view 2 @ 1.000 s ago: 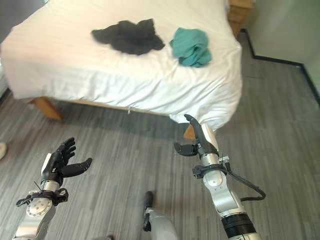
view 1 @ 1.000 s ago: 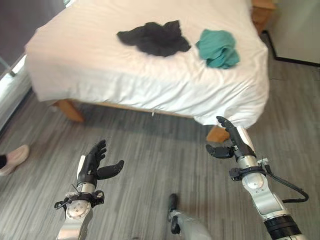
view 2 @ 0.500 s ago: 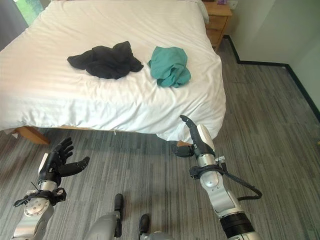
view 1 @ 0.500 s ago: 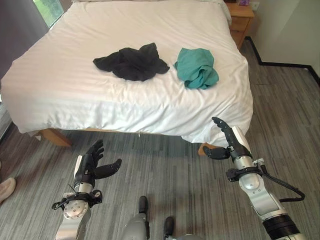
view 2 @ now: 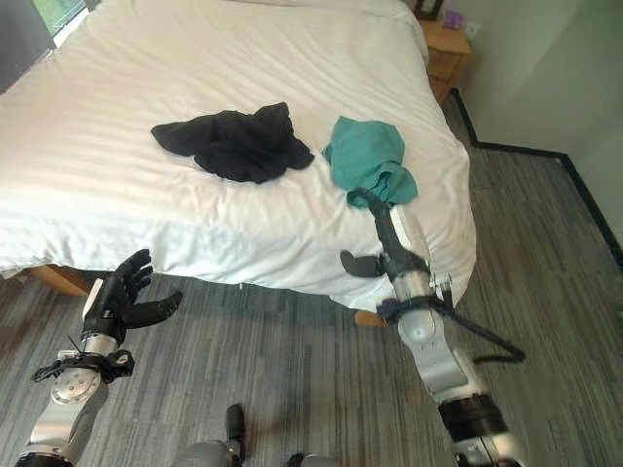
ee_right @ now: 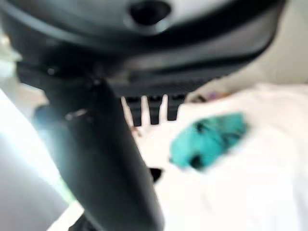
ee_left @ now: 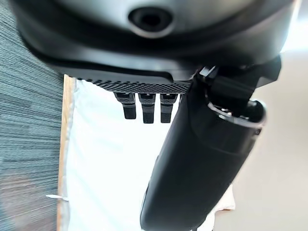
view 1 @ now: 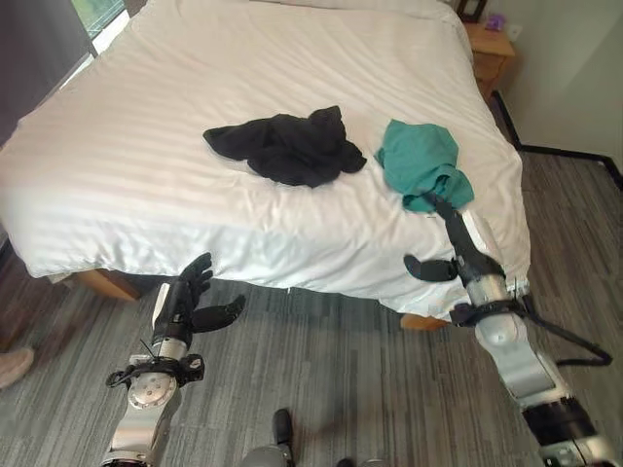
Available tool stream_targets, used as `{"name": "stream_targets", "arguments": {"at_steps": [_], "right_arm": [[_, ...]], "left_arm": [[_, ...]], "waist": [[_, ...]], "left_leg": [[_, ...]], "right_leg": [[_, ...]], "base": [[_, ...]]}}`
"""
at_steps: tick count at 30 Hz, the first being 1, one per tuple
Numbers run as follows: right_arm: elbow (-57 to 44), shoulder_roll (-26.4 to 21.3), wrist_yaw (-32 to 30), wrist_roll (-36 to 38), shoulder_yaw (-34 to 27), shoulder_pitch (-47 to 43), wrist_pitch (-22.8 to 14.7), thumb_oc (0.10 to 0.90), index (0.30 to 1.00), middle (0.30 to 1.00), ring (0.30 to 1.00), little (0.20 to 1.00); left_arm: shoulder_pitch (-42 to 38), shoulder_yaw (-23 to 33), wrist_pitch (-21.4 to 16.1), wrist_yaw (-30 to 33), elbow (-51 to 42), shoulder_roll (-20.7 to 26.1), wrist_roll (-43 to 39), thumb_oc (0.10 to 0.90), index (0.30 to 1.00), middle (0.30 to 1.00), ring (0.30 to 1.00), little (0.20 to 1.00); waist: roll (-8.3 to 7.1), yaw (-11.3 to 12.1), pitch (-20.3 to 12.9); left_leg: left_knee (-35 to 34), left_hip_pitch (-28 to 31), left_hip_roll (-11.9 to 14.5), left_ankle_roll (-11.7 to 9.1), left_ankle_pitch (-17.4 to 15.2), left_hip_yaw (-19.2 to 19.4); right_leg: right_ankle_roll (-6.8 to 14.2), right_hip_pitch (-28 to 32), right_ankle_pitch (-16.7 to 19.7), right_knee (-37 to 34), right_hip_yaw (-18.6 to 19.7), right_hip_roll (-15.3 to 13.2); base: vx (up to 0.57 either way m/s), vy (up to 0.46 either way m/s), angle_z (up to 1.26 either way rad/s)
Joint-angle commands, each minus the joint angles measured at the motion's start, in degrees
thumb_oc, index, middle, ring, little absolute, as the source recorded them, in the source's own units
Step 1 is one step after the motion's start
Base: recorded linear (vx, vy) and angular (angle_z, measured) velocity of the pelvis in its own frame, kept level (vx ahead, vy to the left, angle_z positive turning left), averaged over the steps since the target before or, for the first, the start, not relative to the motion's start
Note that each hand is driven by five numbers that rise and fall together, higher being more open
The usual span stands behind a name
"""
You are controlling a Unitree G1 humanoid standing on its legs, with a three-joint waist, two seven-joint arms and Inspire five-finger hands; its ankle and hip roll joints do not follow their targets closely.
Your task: Pick up bed clothes into laundry basket.
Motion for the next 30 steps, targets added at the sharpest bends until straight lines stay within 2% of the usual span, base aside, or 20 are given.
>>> {"name": "stream_targets", "arguments": {"at_steps": [1,2,3,4,5,6,7,8,11,13,15,16,17,18,19,21,22,25,30], "right_arm": [[7.01,-4.39,-5.51,-0.68,2.24,-19.88,-2.12,0.800,0.900,0.900,0.900,0.900],[10.29,-5.65,-5.76,-0.41,4.36,-24.11,-1.99,0.800,0.900,0.900,0.900,0.900],[11.37,-6.68,-5.42,-0.62,5.86,-26.24,-1.78,0.800,0.900,0.900,0.900,0.900],[11.85,-6.68,-5.52,-0.51,6.36,-26.89,-1.91,0.800,0.900,0.900,0.900,0.900],[15.67,-6.90,-5.61,-0.38,8.43,-30.27,-1.60,0.800,0.900,0.900,0.900,0.900],[19.62,-7.47,-6.30,-0.03,9.86,-32.91,-1.39,0.800,0.900,0.900,0.900,0.900],[21.32,-7.41,-6.68,0.34,10.45,-33.78,-1.55,0.800,0.900,0.900,0.900,0.900],[24.59,-7.66,-6.99,-0.04,12.92,-38.13,-1.34,0.800,0.900,0.900,0.900,0.900],[25.74,-7.44,-7.13,-0.80,15.00,-39.46,-1.23,0.800,0.900,0.900,0.900,0.900],[25.44,-7.03,-6.48,-1.35,15.96,-40.85,-0.86,0.800,0.900,0.900,0.900,0.900],[25.07,-6.90,-6.32,-1.18,16.08,-41.87,-0.87,0.800,0.900,0.900,0.900,0.900],[25.19,-6.87,-6.59,-0.83,16.39,-42.37,-0.62,0.800,0.900,0.900,0.900,0.900],[25.90,-6.52,-6.49,-0.78,17.01,-42.49,-0.31,0.800,0.900,0.900,0.900,0.900],[26.64,-6.34,-6.31,-0.89,17.55,-42.51,-0.31,0.800,0.900,0.900,0.900,0.900],[27.14,-6.47,-5.92,-1.30,18.35,-42.44,-0.30,0.800,0.900,0.900,0.900,0.900],[29.20,-7.43,-5.05,-0.82,18.06,-40.97,-0.58,0.800,0.900,0.900,0.900,0.900],[29.20,-7.94,-3.84,-1.60,18.73,-40.26,-0.67,0.800,0.900,0.900,0.900,0.900],[33.82,-7.85,-3.67,-2.95,20.08,-40.03,-0.42,0.800,0.900,0.900,0.900,0.900],[39.43,-8.06,-3.27,-5.89,23.37,-43.30,0.26,0.800,0.900,0.900,0.900,0.900]], "left_arm": [[-0.72,0.17,-4.72,-0.01,-4.05,5.92,-1.88,0.800,0.900,0.900,0.900,0.900],[-1.46,-0.57,-4.97,-0.10,-3.16,6.59,-2.27,0.800,0.900,0.900,0.900,0.900],[-1.62,-1.00,-5.07,-0.31,-2.89,6.94,-2.66,0.800,0.900,0.900,0.900,0.900],[-1.69,-0.85,-5.12,-0.34,-2.80,6.79,-2.71,0.800,0.900,0.900,0.900,0.900],[-2.14,-1.77,-5.35,-0.63,-2.39,6.95,-3.57,0.800,0.900,0.900,0.900,0.900],[-2.96,-2.49,-5.85,-0.54,-1.52,6.98,-4.66,0.800,0.900,0.900,0.900,0.900],[-3.64,-2.80,-6.13,-0.27,-0.76,6.58,-4.89,0.800,0.900,0.900,0.900,0.900],[-4.73,-3.46,-6.90,-0.38,-0.62,7.12,-4.96,0.800,0.900,0.900,0.900,0.900],[-4.12,-3.35,-7.06,0.01,-0.57,6.10,-4.91,0.800,0.900,0.900,0.900,0.900],[-2.43,-2.66,-6.94,-0.55,-2.29,5.96,-5.83,0.800,0.900,0.900,0.900,0.900],[-2.12,-2.30,-6.64,-0.82,-2.73,5.71,-6.19,0.800,0.900,0.900,0.900,0.900],[-2.45,-2.68,-6.43,-0.74,-2.25,5.79,-6.02,0.800,0.900,0.900,0.900,0.900],[-2.54,-2.99,-6.25,-0.73,-2.01,5.82,-5.69,0.800,0.900,0.900,0.900,0.900],[-2.40,-2.86,-5.97,-0.94,-2.20,5.86,-5.81,0.800,0.900,0.900,0.900,0.900],[-1.62,-2.39,-5.76,-1.27,-2.81,5.87,-6.05,0.800,0.900,0.900,0.900,0.900],[-0.10,-1.54,-6.04,-1.31,-2.70,6.19,-5.44,0.800,0.900,0.900,0.900,0.900],[1.28,-1.60,-5.45,-2.78,-3.20,6.26,-5.86,0.800,0.900,0.900,0.900,0.900],[1.95,-2.62,-5.64,-3.36,-2.99,6.07,-6.63,0.800,0.900,0.900,0.900,0.900],[1.94,-3.16,-6.05,-3.91,-2.76,6.70,-6.71,0.800,0.900,0.900,0.900,0.900]], "waist": [[-3.24,3.13,-4.10],[-4.09,3.49,-4.31],[-4.86,3.77,-4.46],[-4.61,3.32,-4.27],[-5.41,3.02,-4.35],[-6.19,2.34,-4.41],[-6.15,1.85,-4.32],[-6.31,2.10,-4.46],[-6.53,1.58,-5.51],[-5.92,1.96,-5.81],[-6.14,3.51,-4.32],[-6.74,4.22,-3.25],[-7.61,5.31,-2.06],[-7.71,6.02,-1.83],[-6.99,6.57,-2.17],[-5.72,7.47,-2.41],[-5.06,7.32,-3.29],[-4.08,6.61,-4.81],[-2.95,5.96,-5.05]], "left_leg": [[-0.55,2.49,6.47,-7.76,-3.52,1.47],[-0.55,2.68,6.71,-8.44,-3.93,1.10],[-0.55,2.68,6.50,-8.79,-4.28,0.68],[-0.55,2.85,6.63,-8.88,-4.43,0.37],[-0.55,3.89,6.27,-9.38,-5.71,-0.82],[-0.55,4.62,5.33,-9.68,-6.72,-2.79],[-0.55,5.24,5.15,-9.99,-7.53,-4.06],[-0.55,6.29,5.28,-10.48,-8.89,-4.89],[-0.55,9.08,5.39,-10.89,-10.38,-5.99],[3.03,9.86,6.31,-11.65,-9.46,-6.08],[15.35,4.19,6.19,-13.06,-5.51,-7.61],[19.63,0.83,5.27,-12.74,-5.52,-7.96],[21.33,-3.20,2.81,-11.74,-6.62,-8.49],[19.39,-5.72,0.79,-10.72,-9.09,-8.84],[15.64,-5.83,0.34,-10.23,-9.12,-9.35],[10.81,-6.70,2.40,-10.71,-6.17,-8.38],[7.10,-5.54,3.06,-10.50,-5.29,-7.42],[0.34,-1.25,2.62,-10.48,-3.37,-6.81],[-0.55,-0.18,2.89,-10.69,-3.77,-6.25]], "right_leg": [[1.57,-1.69,19.19,-8.22,-0.29,-5.85],[0.86,-1.62,17.97,-12.78,-1.60,-6.83],[0.25,-1.56,16.42,-16.67,-2.02,-6.62],[0.18,-0.98,16.36,-17.11,-2.44,-6.52],[-0.58,-1.72,14.74,-24.60,-1.78,-4.78],[-0.40,-3.73,15.55,-31.35,0.28,-2.37],[0.13,-5.03,17.11,-33.64,1.11,-1.49],[0.36,-4.73,18.38,-35.52,-0.60,-1.73],[-0.69,-3.38,18.87,-35.61,0.12,-1.78],[-2.05,-1.32,17.71,-36.05,-1.04,-1.35],[-4.08,1.70,16.66,-36.64,-1.94,-1.09],[-4.61,2.66,15.97,-36.83,-2.42,-1.50],[-4.76,3.39,15.61,-36.83,-2.19,-1.98],[-4.35,3.74,15.13,-36.83,-1.64,-2.12],[-3.82,3.97,14.50,-36.83,-0.75,-1.67],[-3.23,5.30,12.98,-36.83,-0.42,-2.06],[-3.48,5.89,12.08,-36.83,-0.49,-1.23],[-3.97,6.39,12.15,-36.83,-0.68,-0.66],[-3.77,5.69,12.15,-36.83,-0.33,-0.73]], "base": [[0.26,-0.114,0.29],[0.28,-0.121,0.14],[0.22,-0.091,0.12],[0.28,-0.067,0.19],[0.41,-0.043,0.32],[0.53,-0.045,0.36],[0.56,-0.055,0.57],[0.44,-0.061,0.80],[0.35,-0.046,0.91],[0.36,-0.080,0.32],[0.18,-0.168,0.13],[0.08,-0.207,0.24],[0.07,-0.122,0.20],[0.15,-0.012,0.03],[0.21,0.097,-0.08],[0.23,0.139,-0.10],[0.23,0.138,-0.10],[0.21,0.107,-0.08],[0.09,0.044,0.07]]}}
